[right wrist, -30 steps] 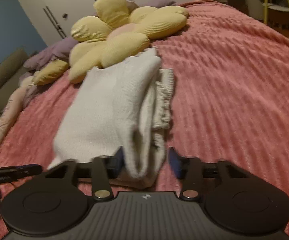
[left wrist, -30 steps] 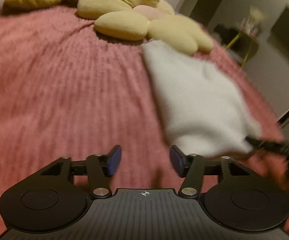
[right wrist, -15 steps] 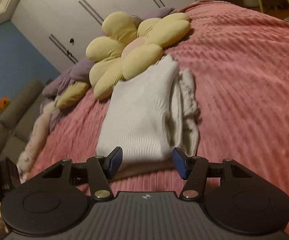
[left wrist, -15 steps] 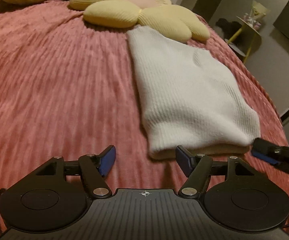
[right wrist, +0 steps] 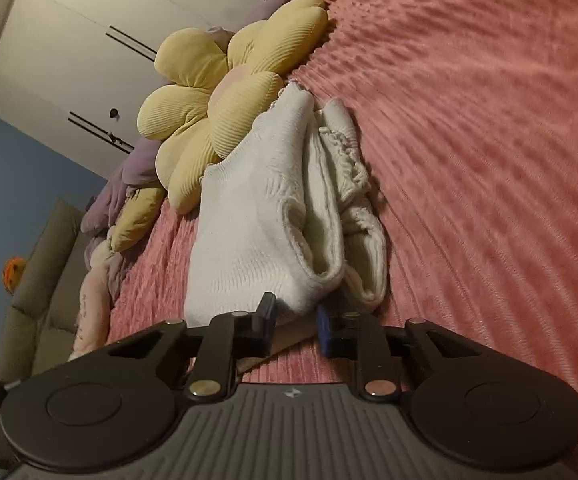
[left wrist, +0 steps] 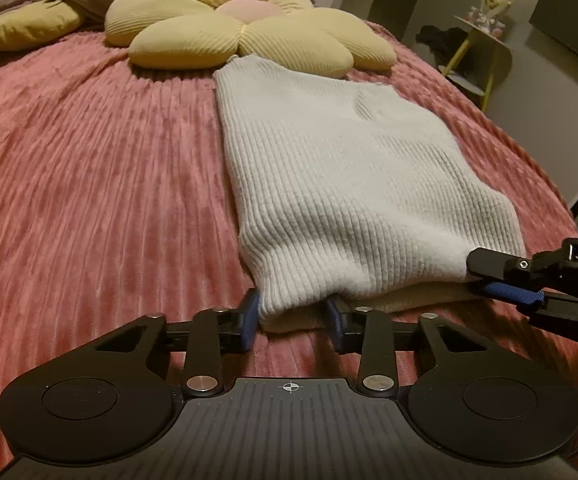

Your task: Fold small clothes

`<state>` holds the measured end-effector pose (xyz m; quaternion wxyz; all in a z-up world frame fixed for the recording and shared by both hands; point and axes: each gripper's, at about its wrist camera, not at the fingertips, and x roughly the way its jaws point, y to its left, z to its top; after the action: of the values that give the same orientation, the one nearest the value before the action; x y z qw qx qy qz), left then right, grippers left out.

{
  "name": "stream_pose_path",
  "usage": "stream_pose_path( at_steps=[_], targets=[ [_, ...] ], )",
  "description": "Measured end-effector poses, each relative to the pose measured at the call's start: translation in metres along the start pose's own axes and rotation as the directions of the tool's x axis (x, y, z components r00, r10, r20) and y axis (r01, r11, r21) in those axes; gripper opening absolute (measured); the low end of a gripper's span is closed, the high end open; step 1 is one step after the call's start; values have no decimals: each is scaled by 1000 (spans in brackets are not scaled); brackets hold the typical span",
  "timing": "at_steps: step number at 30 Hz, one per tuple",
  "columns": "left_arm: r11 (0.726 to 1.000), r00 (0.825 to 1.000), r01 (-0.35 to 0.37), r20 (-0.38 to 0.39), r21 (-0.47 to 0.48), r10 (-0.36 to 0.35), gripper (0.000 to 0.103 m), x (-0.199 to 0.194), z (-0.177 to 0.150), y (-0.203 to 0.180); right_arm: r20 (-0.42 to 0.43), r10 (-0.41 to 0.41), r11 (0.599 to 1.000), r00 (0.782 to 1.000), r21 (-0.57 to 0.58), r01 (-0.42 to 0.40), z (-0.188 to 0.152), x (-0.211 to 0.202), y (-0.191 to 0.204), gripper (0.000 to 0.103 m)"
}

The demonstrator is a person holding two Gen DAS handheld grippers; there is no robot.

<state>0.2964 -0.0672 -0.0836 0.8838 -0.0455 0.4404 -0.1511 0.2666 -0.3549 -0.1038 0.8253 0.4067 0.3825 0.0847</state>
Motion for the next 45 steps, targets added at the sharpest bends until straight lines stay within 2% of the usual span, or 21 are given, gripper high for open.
stream_pose_path(
  at_steps=[4, 8, 11, 15, 16, 18, 21, 22, 24, 25, 26, 29, 31, 33, 34, 36, 39, 42, 43, 44, 45],
  targets=[
    [1000, 1000, -4, -2, 19, 4, 22, 2, 1, 0, -14, -1, 1000, 1000, 25, 1, 0, 10, -1, 19],
    [1000, 1000, 13, 0, 19, -13, 15, -1, 1, 3, -11, -25, 1000, 1000, -8, 25, 2, 14, 5, 9],
    [999, 999, 42, 8, 7, -42, 12, -9, 1, 7, 11, -50, 996, 999, -72, 51, 2, 10, 15, 7],
    [994, 995, 98, 10, -41, -98, 8, -18, -3, 17, 45, -9, 995, 999, -103, 14, 2, -1, 16, 7],
    [995, 996, 94, 2, -36, -94, 8, -17, -5, 19, 46, -26, 993, 999, -115, 31, 1, -1, 14, 7],
    [998, 997, 70, -31, -6, -70, 5, -11, -12, 22, 15, -89, 986, 996, -140, 90, 0, 7, 7, 7],
    [996, 995, 92, -42, 15, -91, 5, -17, -14, 34, -27, -82, 983, 996, -167, 77, 2, 6, 1, 7],
    [994, 993, 108, -37, -9, -108, 8, -22, -11, 40, -31, -86, 980, 996, -185, 79, 5, 2, 2, 13],
    [983, 987, 161, 10, -92, -161, 35, -33, 3, 55, -22, -62, 977, 998, -204, 56, 13, -9, 1, 30],
    [971, 981, 196, 36, -138, -193, 60, -36, 11, 61, -9, -44, 978, 999, -206, 42, 18, -15, 0, 49],
    [956, 973, 231, 62, -179, -223, 70, -36, 19, 66, 17, -45, 977, 999, -207, 47, 24, -19, -1, 68],
    [905, 942, 333, 57, -264, -329, 73, -12, 47, 72, 72, -34, 979, 997, -199, 48, 46, -16, -2, 71],
    [892, 944, 323, 40, -318, -328, 73, 11, 59, 73, 40, 15, 986, 999, -165, -8, 65, 3, -8, 71],
    [872, 936, 336, 21, -357, -352, 73, 36, 67, 75, 13, 18, 990, 1000, -139, -16, 80, 25, -14, 71],
    [868, 940, 319, 14, -381, -340, 73, 45, 68, 76, -3, 22, 992, 1000, -127, -22, 86, 36, -16, 71],
    [852, 937, 320, 4, -415, -350, 72, 62, 70, 79, -32, 36, 993, 999, -113, -40, 96, 53, -21, 71],
    [836, 929, 333, 2, -436, -369, 71, 76, 70, 79, -46, 62, 993, 997, -97, -66, 100, 69, -24, 57],
    [824, 924, 343, 2, -450, -383, 71, 82, 71, 80, -56, 84, 993, 995, -77, -89, 103, 80, -26, 56],
    [823, 924, 342, 5, -454, -382, 66, 83, 72, 79, -57, 87, 993, 995, -75, -91, 104, 84, -24, 56],
    [826, 926, 339, 8, -450, -376, 54, 83, 73, 78, -57, 80, 993, 995, -79, -85, 104, 87, -22, 56],
    [831, 929, 335, 9, -444, -370, 50, 82, 73, 76, -55, 67, 993, 996, -89, -71, 102, 91, -20, 56]
  ],
)
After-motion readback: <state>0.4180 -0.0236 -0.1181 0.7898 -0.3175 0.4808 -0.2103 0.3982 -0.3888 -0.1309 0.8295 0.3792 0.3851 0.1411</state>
